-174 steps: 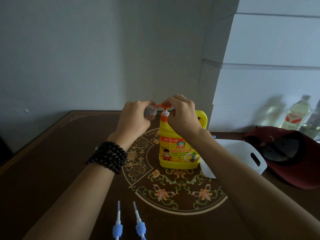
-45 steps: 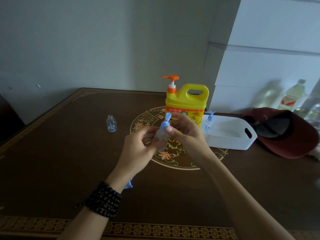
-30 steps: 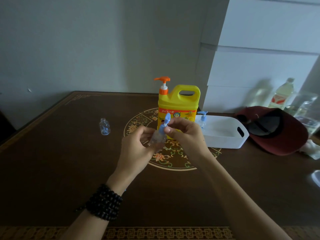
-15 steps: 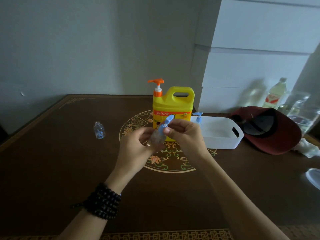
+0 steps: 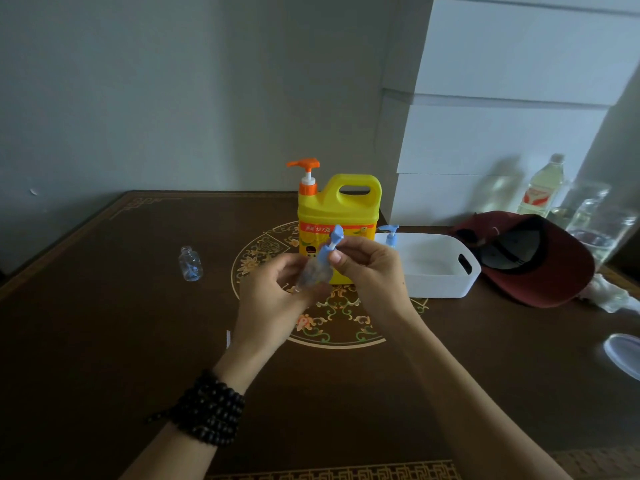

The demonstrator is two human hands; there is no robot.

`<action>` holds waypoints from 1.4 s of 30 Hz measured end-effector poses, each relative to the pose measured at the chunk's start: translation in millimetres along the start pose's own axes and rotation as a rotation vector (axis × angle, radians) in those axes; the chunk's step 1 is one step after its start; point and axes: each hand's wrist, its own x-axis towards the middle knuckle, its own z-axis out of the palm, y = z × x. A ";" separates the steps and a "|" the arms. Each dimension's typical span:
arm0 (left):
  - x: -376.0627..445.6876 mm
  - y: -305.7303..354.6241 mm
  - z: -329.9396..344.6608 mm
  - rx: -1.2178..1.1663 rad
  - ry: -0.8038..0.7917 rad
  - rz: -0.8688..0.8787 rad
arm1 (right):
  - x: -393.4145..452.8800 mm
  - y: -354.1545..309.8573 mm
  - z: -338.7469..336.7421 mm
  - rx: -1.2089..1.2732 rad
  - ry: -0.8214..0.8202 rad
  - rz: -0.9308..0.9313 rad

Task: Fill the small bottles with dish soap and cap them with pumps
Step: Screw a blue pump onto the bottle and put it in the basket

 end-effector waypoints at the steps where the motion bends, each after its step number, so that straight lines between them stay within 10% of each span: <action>1: -0.7 0.2 1.2 0.039 0.034 0.035 | -0.3 1.0 0.5 -0.024 0.010 -0.012; 5: 1.6 -5.1 0.1 0.105 0.036 0.069 | -3.3 1.7 1.7 -0.157 -0.035 -0.066; 11: 4.8 -9.4 -3.6 -0.400 -0.370 -0.131 | 1.5 -0.5 -5.7 -0.054 -0.068 0.017; 19: 6.1 -6.8 12.3 -0.135 -0.103 -0.106 | 2.6 7.4 -2.4 -0.076 0.073 0.066; 33: 33.8 -17.2 57.2 -0.120 -0.162 -0.072 | 14.6 9.5 -44.4 -0.357 0.132 0.031; 42: 67.7 -9.5 90.8 -0.196 -0.259 0.010 | 79.0 0.8 -120.1 -0.542 0.448 0.074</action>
